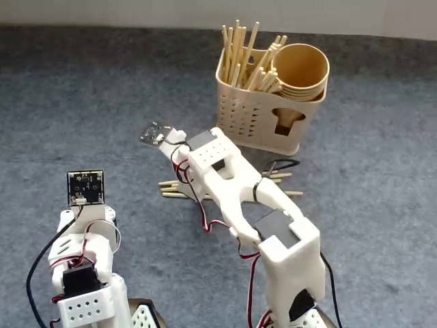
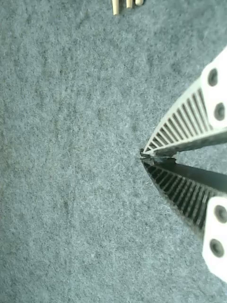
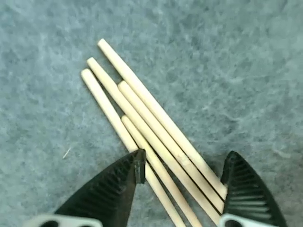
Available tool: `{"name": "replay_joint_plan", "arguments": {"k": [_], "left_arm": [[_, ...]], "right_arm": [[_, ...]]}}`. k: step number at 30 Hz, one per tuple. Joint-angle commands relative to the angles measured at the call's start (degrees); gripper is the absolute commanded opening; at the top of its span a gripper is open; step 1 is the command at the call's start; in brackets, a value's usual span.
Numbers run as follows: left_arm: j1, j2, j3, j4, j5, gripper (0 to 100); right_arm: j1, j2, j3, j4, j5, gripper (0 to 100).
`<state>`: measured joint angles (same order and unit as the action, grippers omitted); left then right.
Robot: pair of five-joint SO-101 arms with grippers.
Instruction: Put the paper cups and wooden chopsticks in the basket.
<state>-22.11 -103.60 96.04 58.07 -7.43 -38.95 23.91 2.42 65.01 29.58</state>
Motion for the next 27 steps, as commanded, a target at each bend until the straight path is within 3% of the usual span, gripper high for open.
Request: {"name": "replay_joint_plan", "arguments": {"k": [1,9,27], "left_arm": [[-0.5,-0.4,1.1,-0.9,0.5,2],[-0.5,-0.4,1.1,-0.9,0.5,2],[-0.5,-0.4,1.1,-0.9,0.5,2]], "right_arm": [[-0.3,0.6,-0.5,-0.4,0.6,16.0],[-0.2,0.2,-0.5,1.7,0.3,0.4],[-0.2,-15.3,4.2,4.5,0.2,2.9]]}}
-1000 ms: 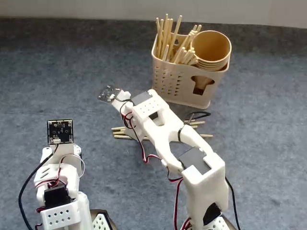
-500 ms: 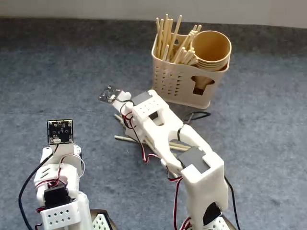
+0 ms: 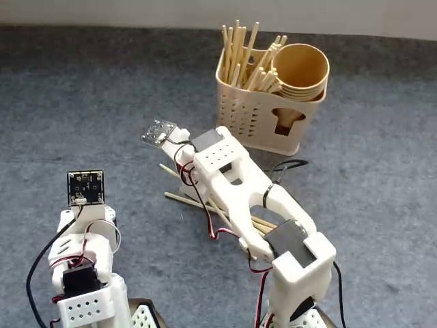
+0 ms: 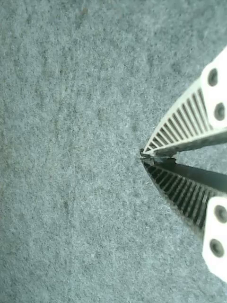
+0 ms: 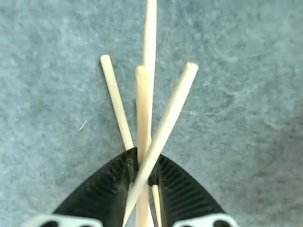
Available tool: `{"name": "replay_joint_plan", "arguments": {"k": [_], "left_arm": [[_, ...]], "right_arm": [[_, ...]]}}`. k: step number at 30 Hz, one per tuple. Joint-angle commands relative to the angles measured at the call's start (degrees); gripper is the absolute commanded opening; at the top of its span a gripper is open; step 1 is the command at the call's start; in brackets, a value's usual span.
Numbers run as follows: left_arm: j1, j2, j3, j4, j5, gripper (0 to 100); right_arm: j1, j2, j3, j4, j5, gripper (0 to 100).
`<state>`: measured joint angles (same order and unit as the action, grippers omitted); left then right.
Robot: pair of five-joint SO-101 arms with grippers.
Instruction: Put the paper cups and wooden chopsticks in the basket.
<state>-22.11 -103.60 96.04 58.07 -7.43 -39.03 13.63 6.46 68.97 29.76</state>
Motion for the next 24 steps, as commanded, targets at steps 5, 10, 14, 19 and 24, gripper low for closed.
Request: {"name": "replay_joint_plan", "arguments": {"k": [5,10,14,19,24], "left_arm": [[-0.5,-0.4,1.1,-0.9,0.5,2],[-0.5,-0.4,1.1,-0.9,0.5,2],[-0.5,-0.4,1.1,-0.9,0.5,2],[-0.5,-0.4,1.1,-0.9,0.5,2],[-0.5,-0.4,1.1,-0.9,0.5,2]], "right_arm": [[-0.4,-9.2,3.1,0.7,0.0,7.3],[-0.5,-12.2,5.4,0.2,0.1,2.7],[-0.5,-14.1,5.6,0.7,0.1,0.5],[-0.3,-20.1,5.6,0.7,0.0,0.5],[-0.1,-29.5,5.2,3.2,0.0,0.5]]}}
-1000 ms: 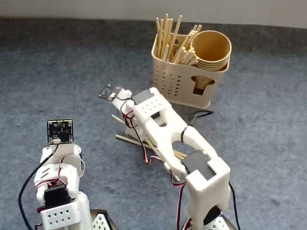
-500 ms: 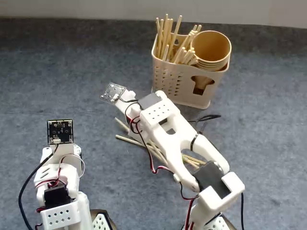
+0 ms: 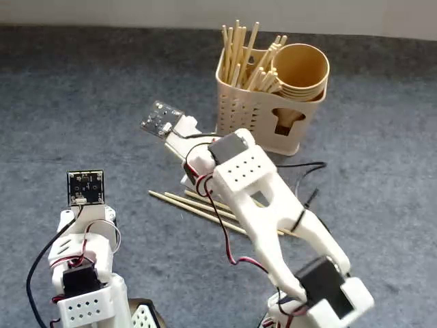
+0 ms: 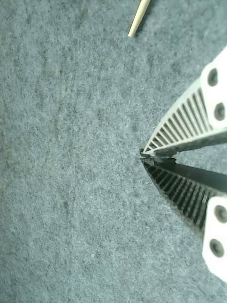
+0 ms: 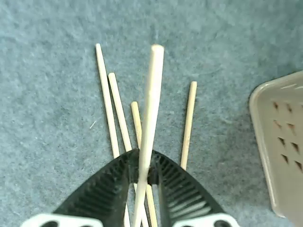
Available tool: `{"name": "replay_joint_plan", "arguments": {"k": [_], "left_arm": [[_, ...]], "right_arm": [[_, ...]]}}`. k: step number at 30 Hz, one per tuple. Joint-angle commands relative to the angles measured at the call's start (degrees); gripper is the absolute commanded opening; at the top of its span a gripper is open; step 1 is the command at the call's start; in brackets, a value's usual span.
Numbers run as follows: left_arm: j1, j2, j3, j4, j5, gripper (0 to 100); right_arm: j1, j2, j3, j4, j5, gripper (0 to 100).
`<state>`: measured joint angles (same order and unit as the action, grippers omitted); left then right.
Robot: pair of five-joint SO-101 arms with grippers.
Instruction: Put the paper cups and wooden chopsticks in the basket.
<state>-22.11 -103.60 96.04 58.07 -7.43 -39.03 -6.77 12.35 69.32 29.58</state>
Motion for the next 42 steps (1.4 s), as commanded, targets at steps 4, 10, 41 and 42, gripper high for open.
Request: {"name": "replay_joint_plan", "arguments": {"k": [4,10,41,42], "left_arm": [[-0.5,-0.4,1.1,-0.9,0.5,2],[-0.5,-0.4,1.1,-0.9,0.5,2],[-0.5,-0.4,1.1,-0.9,0.5,2],[-0.5,-0.4,1.1,-0.9,0.5,2]], "right_arm": [[-0.1,-17.1,-0.8,4.5,-1.3,0.5],[1.7,-28.9,-0.9,-1.0,-1.8,0.5],[20.4,-22.5,1.2,-54.4,-14.6,0.5],[20.4,-21.3,1.4,-54.3,-14.6,0.5]]}}
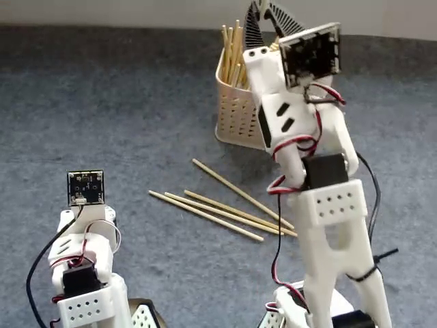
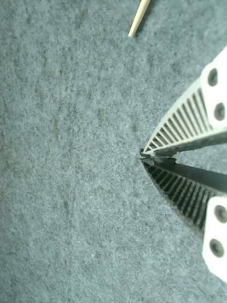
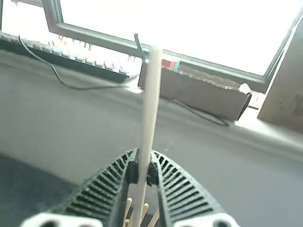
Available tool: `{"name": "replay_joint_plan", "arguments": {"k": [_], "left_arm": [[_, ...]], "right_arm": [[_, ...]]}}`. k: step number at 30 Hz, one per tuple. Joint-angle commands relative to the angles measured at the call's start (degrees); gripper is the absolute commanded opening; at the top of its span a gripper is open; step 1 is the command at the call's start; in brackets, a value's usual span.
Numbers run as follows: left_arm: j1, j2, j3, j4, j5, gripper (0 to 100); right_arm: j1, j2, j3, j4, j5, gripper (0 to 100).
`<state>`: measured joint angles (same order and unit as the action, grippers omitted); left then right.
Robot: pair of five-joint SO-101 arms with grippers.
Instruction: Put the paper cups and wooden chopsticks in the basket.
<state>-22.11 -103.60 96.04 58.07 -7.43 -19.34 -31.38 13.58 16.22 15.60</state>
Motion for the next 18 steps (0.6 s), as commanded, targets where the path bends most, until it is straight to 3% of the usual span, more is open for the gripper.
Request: {"name": "replay_joint_plan", "arguments": {"k": [1,6,11,18], "left_arm": [[-0.5,-0.4,1.1,-0.9,0.5,2],[-0.5,-0.4,1.1,-0.9,0.5,2],[-0.5,-0.4,1.1,-0.9,0.5,2],[-0.5,-0.4,1.1,-0.9,0.5,2]], "right_arm": [[0.8,4.4,0.1,-0.3,-0.6,0.5],[2.0,8.4,-0.2,4.7,-3.9,2.2],[1.8,9.0,-0.8,12.6,-8.4,17.7],[1.6,9.0,-12.1,26.3,-7.7,18.7]]}}
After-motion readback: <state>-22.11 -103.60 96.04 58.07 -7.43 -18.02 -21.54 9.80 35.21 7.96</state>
